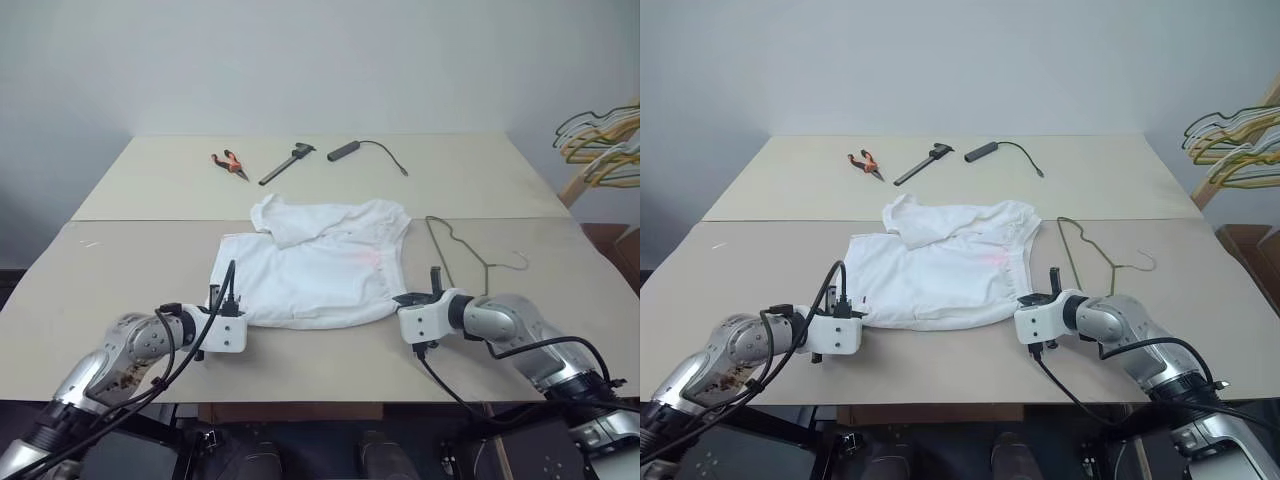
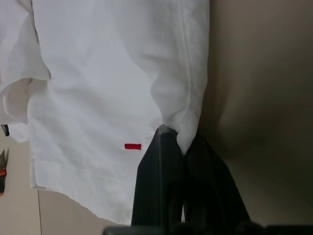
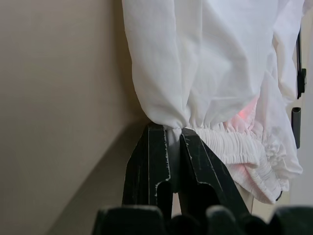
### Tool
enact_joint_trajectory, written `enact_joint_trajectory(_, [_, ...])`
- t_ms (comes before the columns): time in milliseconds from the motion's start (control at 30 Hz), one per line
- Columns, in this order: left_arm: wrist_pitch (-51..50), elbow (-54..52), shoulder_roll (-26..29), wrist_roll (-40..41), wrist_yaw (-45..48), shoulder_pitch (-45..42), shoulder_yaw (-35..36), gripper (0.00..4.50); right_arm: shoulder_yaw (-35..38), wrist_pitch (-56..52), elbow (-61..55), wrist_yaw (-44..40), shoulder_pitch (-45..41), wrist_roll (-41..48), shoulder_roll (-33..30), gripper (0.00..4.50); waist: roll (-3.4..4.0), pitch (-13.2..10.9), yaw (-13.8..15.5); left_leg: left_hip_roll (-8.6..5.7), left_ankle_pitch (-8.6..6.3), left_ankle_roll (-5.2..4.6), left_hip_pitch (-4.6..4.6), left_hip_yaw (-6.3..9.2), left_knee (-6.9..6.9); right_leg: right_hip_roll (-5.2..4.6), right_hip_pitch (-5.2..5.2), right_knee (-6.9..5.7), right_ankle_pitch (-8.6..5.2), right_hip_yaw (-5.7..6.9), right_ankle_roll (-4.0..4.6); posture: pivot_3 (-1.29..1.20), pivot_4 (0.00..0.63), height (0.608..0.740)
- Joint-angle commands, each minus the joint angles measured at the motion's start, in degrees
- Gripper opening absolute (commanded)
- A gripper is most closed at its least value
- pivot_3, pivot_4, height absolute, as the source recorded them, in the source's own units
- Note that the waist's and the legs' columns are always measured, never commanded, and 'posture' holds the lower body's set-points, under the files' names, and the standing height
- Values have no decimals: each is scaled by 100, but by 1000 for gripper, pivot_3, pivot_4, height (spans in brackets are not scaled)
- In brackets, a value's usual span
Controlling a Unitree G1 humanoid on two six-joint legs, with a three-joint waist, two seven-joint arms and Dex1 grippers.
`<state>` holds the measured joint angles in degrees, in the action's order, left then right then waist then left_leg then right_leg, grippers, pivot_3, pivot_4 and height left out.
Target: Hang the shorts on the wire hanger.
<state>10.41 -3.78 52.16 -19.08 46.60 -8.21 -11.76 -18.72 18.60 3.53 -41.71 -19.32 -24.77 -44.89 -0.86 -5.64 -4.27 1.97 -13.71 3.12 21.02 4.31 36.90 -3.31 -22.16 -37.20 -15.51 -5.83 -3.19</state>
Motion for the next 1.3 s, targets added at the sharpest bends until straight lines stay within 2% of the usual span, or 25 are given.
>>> enact_joint_trajectory(33, [456,-273,335,1436,941,57,456,30,368,231,-476,-541,33,964,-256,0,0,-1,0,0,0,0,3,0,0,0,-3,0,0,0,0,-51,67,740])
enact_joint_trajectory(100, [347,-456,467,2350,1506,86,692,30,456,252,-652,-1032,28,1547,-468,0,0,-2,8,0,-1,-1,9,0,0,-4,-5,4,0,0,-1,-50,66,740])
enact_joint_trajectory(133, [228,-446,401,2518,1510,-21,777,30,507,205,-658,-1124,-84,1702,-473,0,0,-2,9,-1,-1,-1,10,0,-1,-6,-5,5,-1,0,-1,-50,66,740])
enact_joint_trajectory(200, [55,-212,118,2488,1228,-433,824,30,590,41,-481,-1025,-467,1809,-265,0,0,-2,15,-1,-2,-2,8,0,0,-6,-2,6,-1,2,-1,-51,60,740])
enact_joint_trajectory(300, [-379,491,-639,2229,408,-1590,827,30,712,-311,355,-540,-1534,1700,358,0,-4,-4,7,-1,6,-11,1,0,9,1,4,1,5,3,-11,-48,52,740])
enact_joint_trajectory(400, [-691,1627,-1542,1990,-708,-3274,937,30,784,-517,1873,891,-2991,1050,1057,0,-10,-6,-7,-4,43,-37,4,4,14,5,4,6,51,4,-25,-46,46,740])
enact_joint_trajectory(500, [-480,3422,-2017,1250,-2495,-5126,997,30,936,-699,3444,3142,-4485,452,1664,0,-13,-4,-38,-10,59,-30,11,10,10,3,-2,15,84,4,-4,-43,35,740])
enact_joint_trajectory(567, [65,4666,-2095,602,-4267,-6274,940,30,899,-290,4219,4893,-5260,-94,1751,0,-13,-4,-86,-14,61,-27,24,13,-4,-1,-24,14,87,4,0,-43,29,740])
enact_joint_trajectory(633, [489,5610,-2053,-12,-6047,-7181,787,30,1082,-44,4758,6168,-5803,-150,1849,0,-13,9,-115,-18,61,-26,68,16,-11,-9,-80,10,85,3,0,-40,21,740])
enact_joint_trajectory(667, [738,5895,-2014,-204,-6745,-7529,769,30,1216,195,4898,6792,-5948,-130,1852,0,-15,27,-121,-17,68,-14,121,16,-17,-13,-133,-3,85,3,0,-43,19,740])
enact_joint_trajectory(733, [1208,6204,-1950,-493,-7515,-7844,650,30,1246,594,5100,7571,-6027,-236,1792,0,-16,63,-142,-21,88,30,181,5,-33,-25,-220,-25,85,3,0,-43,19,740])
enact_joint_trajectory(800, [1673,6302,-1962,-586,-7509,-7779,515,30,1021,896,5243,7782,-5862,-457,1690,0,-15,119,-138,-27,83,36,184,-21,-44,-43,-243,-39,84,15,-2,-48,19,740])
enact_joint_trajectory(867, [2077,6268,-2017,-486,-7174,-7560,469,30,877,1167,5346,7564,-5625,-493,1647,0,-14,128,-133,-56,81,35,162,-43,-97,-85,-241,-26,79,32,-10,-48,26,740])
enact_joint_trajectory(933, [2732,5584,-2079,44,-5914,-6545,346,30,476,1646,5323,7147,-4993,-777,1456,0,-13,147,-145,-89,81,33,161,-58,-107,-119,-221,23,65,27,-32,-48,33,740])
enact_joint_trajectory(1000, [2847,4710,-2074,658,-4834,-5560,311,30,151,2126,5211,6765,-4512,-979,1255,0,-13,152,-155,-102,79,30,127,-69,-100,-137,-173,32,63,25,-41,-51,46,740])
enact_joint_trajectory(1100, [2067,2947,-1871,1657,-3312,-4048,278,30,-278,2751,4956,6123,-3955,-1226,951,0,-13,148,-288,-115,82,28,140,-78,-85,-150,-179,31,61,14,-60,-46,55,740])
enact_joint_trajectory(1200, [649,1005,-1378,2627,-2018,-2587,299,30,-638,3471,4819,5120,-3472,-1163,724,0,-13,139,-447,-112,80,26,182,-72,-60,-148,-217,14,60,13,-60,-34,66,740])
enact_joint_trajectory(1300, [-177,-269,-528,3258,-811,-1421,403,30,-878,4087,4765,3969,-3048,-754,568,0,-15,137,-601,-109,63,-4,169,-62,-46,-145,-196,11,59,16,-62,-22,70,740])
